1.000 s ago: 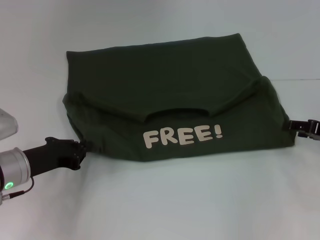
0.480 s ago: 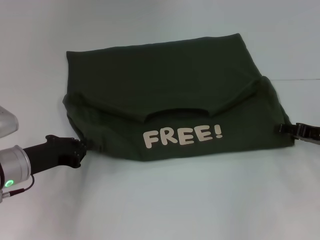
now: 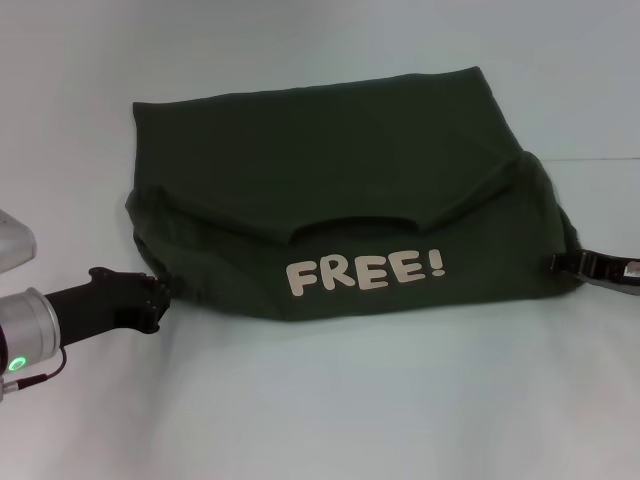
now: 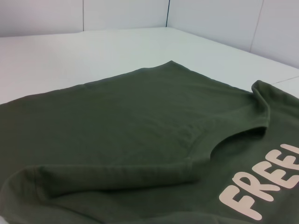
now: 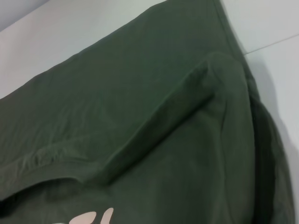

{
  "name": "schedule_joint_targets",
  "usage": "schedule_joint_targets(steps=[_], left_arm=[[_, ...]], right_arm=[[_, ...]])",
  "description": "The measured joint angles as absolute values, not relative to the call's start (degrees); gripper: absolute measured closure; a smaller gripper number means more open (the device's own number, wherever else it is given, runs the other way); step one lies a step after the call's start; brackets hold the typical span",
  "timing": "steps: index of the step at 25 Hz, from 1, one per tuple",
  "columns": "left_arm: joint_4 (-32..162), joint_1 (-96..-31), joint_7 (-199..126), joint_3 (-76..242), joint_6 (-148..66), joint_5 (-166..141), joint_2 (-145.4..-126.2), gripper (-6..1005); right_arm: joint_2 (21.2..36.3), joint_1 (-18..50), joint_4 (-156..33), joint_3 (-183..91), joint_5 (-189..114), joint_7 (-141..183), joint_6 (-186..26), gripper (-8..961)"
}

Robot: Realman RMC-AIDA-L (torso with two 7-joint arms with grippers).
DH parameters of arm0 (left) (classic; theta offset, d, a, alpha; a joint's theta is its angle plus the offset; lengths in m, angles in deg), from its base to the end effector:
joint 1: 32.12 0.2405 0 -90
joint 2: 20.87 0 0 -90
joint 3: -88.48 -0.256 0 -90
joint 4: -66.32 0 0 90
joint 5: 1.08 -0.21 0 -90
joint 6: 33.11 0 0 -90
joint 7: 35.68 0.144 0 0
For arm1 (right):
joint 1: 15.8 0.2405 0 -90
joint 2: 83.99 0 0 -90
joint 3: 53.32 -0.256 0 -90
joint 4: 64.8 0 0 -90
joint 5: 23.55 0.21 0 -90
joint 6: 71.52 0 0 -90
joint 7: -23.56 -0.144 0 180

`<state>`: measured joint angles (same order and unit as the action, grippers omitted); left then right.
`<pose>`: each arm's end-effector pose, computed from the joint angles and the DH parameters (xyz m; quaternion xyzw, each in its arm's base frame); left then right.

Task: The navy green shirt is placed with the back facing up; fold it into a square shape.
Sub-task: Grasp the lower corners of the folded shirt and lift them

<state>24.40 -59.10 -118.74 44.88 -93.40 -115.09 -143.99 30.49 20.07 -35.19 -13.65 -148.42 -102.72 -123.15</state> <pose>-0.3028 0.3631 -0.0073 -0.8864 -0.2966 -0.1491 0.3226 0.3320 0.4004 0.0238 -0.7211 0.5947 0.1619 0.3165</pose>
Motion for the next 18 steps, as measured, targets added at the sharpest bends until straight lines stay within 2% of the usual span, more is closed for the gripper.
schedule_joint_targets(steps=[5,10,13,18], left_arm=[[24.4,-59.1,-118.7,44.9,-93.4,-115.1,-144.01,995],[24.4,-59.1,-118.7,44.9,-93.5,-115.2,-144.01,995],[24.4,-59.0,-118.7,44.9,-93.5,-115.2,-144.01,996],[24.4,-59.0,-118.7,44.9,-93.7,-115.2,-144.09,996]], right_arm=[[30.6,20.2,-35.2,-13.4,-148.4,-102.7,-122.7,447],[30.63,20.1,-35.2,-13.4,-148.4,-102.6,-122.2,658],[30.7,20.0,-35.2,-13.4,-148.4,-102.6,-122.1,888],[30.71,19.6,-35.2,-13.6,-148.3,-102.2,-122.1,922]])
